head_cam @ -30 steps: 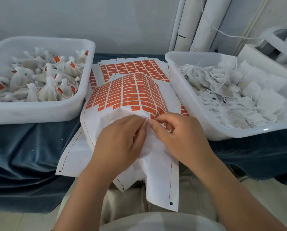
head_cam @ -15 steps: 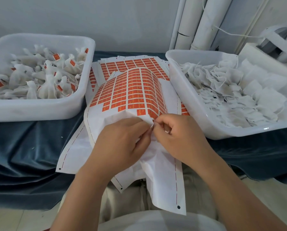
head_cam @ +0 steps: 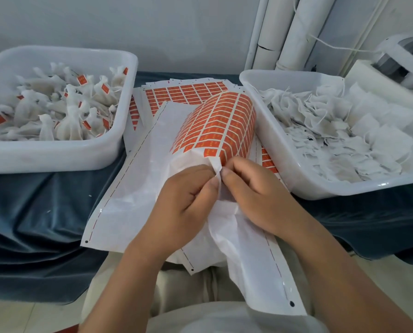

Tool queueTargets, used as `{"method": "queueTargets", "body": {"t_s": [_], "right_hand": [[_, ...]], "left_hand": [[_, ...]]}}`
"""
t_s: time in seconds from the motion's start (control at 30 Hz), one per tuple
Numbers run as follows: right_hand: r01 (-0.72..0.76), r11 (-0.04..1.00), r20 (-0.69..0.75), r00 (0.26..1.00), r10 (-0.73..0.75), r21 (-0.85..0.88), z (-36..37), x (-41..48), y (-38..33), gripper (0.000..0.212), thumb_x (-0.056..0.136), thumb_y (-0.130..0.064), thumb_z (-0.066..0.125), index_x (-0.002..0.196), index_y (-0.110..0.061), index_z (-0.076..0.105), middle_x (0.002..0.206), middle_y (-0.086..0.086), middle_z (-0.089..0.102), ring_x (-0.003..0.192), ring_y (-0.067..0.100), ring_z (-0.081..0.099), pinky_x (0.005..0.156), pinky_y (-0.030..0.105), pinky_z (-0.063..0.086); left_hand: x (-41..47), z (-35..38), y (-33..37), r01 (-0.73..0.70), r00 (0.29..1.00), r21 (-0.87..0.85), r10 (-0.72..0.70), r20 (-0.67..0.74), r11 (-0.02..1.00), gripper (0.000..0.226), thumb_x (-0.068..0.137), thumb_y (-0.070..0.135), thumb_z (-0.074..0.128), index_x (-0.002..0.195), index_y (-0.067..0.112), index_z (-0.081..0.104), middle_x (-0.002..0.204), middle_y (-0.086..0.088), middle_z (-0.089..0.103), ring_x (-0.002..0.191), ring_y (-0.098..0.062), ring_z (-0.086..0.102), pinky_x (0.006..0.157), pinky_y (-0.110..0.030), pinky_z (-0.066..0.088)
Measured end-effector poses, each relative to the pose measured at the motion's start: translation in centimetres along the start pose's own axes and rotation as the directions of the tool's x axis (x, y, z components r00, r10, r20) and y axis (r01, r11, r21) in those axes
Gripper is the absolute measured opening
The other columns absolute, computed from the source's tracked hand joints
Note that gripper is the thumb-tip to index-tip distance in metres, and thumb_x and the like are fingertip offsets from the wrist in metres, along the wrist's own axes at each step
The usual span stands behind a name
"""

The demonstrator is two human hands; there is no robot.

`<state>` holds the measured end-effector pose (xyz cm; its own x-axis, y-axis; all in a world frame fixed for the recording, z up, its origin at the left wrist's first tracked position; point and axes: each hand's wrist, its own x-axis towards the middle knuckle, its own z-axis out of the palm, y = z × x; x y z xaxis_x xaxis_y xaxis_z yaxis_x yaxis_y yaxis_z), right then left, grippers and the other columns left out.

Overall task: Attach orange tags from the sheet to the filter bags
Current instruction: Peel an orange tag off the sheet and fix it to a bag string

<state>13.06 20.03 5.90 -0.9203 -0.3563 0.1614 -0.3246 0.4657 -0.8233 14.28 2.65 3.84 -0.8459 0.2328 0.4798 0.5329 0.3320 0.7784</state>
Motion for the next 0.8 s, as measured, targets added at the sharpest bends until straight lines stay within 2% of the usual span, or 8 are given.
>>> {"method": "queueTargets", "body": {"t_s": [0.1, 0.17, 0.23, 0.33, 0.43, 0.6, 0.67, 0.8], "right_hand": [[-0.006, 0.999, -0.043, 0.999, 0.004, -0.039, -0.39, 0.14, 0.17, 0.021, 0.106, -0.034, 0.051, 0.086, -0.035, 0.057, 0.08, -0.014, 0.065, 0.073, 0.003, 0.063, 0.062, 0.013, 0.048], [-0.045, 0.996, -0.046, 0.998, 0.041, -0.076, -0.58, 0.22, 0.45, 0.021, 0.107, -0.036, 0.049, 0.088, -0.033, 0.059, 0.083, -0.012, 0.066, 0.076, 0.005, 0.064, 0.065, 0.019, 0.052], [-0.072, 0.99, -0.044, 0.997, 0.067, -0.121, -0.43, 0.22, 0.68, 0.024, 0.108, -0.041, 0.047, 0.089, -0.032, 0.059, 0.084, -0.01, 0.066, 0.077, 0.008, 0.065, 0.069, 0.027, 0.055], [-0.067, 0.976, -0.051, 0.997, 0.058, -0.206, 0.02, 0.21, 0.78, 0.023, 0.107, -0.048, 0.046, 0.091, -0.036, 0.056, 0.088, -0.019, 0.064, 0.082, 0.002, 0.064, 0.065, 0.018, 0.047], [-0.067, 0.98, -0.057, 0.997, 0.057, -0.189, 0.0, 0.33, 0.88, 0.02, 0.106, -0.049, 0.047, 0.093, -0.037, 0.056, 0.092, -0.022, 0.063, 0.085, -0.001, 0.063, 0.067, 0.015, 0.044], [-0.025, 0.98, -0.04, 0.999, 0.017, -0.198, -0.25, 0.32, 0.94, 0.02, 0.107, -0.048, 0.047, 0.091, -0.037, 0.054, 0.092, -0.02, 0.064, 0.083, 0.002, 0.064, 0.064, 0.014, 0.049], [0.004, 0.969, -0.023, 1.0, -0.01, -0.247, -0.46, 0.31, 0.89, 0.021, 0.107, -0.048, 0.044, 0.09, -0.038, 0.051, 0.091, -0.022, 0.062, 0.081, 0.001, 0.063, 0.064, 0.012, 0.047], [0.065, 0.926, -0.022, 0.997, -0.078, -0.373, -0.75, 0.25, 0.87, 0.023, 0.106, -0.047, 0.041, 0.084, -0.041, 0.041, 0.073, -0.016, 0.057, 0.074, 0.001, 0.06, 0.062, 0.012, 0.043]], "left_hand": [[-0.25, 0.15, -0.29, 0.15, 0.988, -0.027, -0.149, 0.033, 0.988, 0.028, 0.104, 0.032, 0.048, 0.079, 0.02, 0.055, 0.067, 0.002, 0.054, 0.058, -0.009, 0.048, 0.053, -0.017, 0.036], [-0.32, 0.14, -0.38, 0.278, 0.958, -0.102, -0.268, 0.105, 0.955, 0.008, 0.107, 0.03, 0.052, 0.102, 0.031, 0.057, 0.072, -0.002, 0.066, 0.052, -0.004, 0.047, 0.05, -0.017, 0.038], [-0.36, 0.02, -0.45, 0.344, 0.932, -0.091, -0.329, 0.153, 0.935, 0.013, 0.109, 0.026, 0.051, 0.115, 0.038, 0.052, 0.075, -0.004, 0.072, 0.05, -0.003, 0.048, 0.049, -0.017, 0.04], [-0.25, -0.06, -0.24, 0.357, 0.932, -0.074, -0.349, 0.101, 0.931, 0.019, 0.108, 0.023, 0.052, 0.112, 0.038, 0.063, 0.079, -0.001, 0.074, 0.057, -0.011, 0.059, 0.052, -0.025, 0.048], [-0.23, 0.15, 0.25, 0.382, 0.924, -0.121, -0.38, 0.042, 0.916, 0.024, 0.106, 0.018, 0.052, 0.104, 0.035, 0.07, 0.086, 0.0, 0.075, 0.076, -0.025, 0.069, 0.067, -0.042, 0.055], [-0.31, 0.21, 0.29, 0.393, 0.918, -0.155, -0.395, 0.02, 0.906, 0.025, 0.106, 0.015, 0.054, 0.105, 0.031, 0.073, 0.096, 0.013, 0.076, 0.093, -0.008, 0.072, 0.076, -0.019, 0.056], [-0.26, 0.26, 0.25, 0.403, 0.914, -0.17, -0.406, 0.013, 0.9, 0.025, 0.106, 0.015, 0.056, 0.106, 0.031, 0.074, 0.1, 0.018, 0.075, 0.1, -0.003, 0.07, 0.083, -0.016, 0.054], [-0.27, 0.36, 0.44, 0.405, 0.912, -0.187, -0.41, 0.01, 0.895, 0.027, 0.105, 0.013, 0.056, 0.104, 0.032, 0.076, 0.099, 0.019, 0.075, 0.099, -0.002, 0.07, 0.081, -0.014, 0.053]]}}
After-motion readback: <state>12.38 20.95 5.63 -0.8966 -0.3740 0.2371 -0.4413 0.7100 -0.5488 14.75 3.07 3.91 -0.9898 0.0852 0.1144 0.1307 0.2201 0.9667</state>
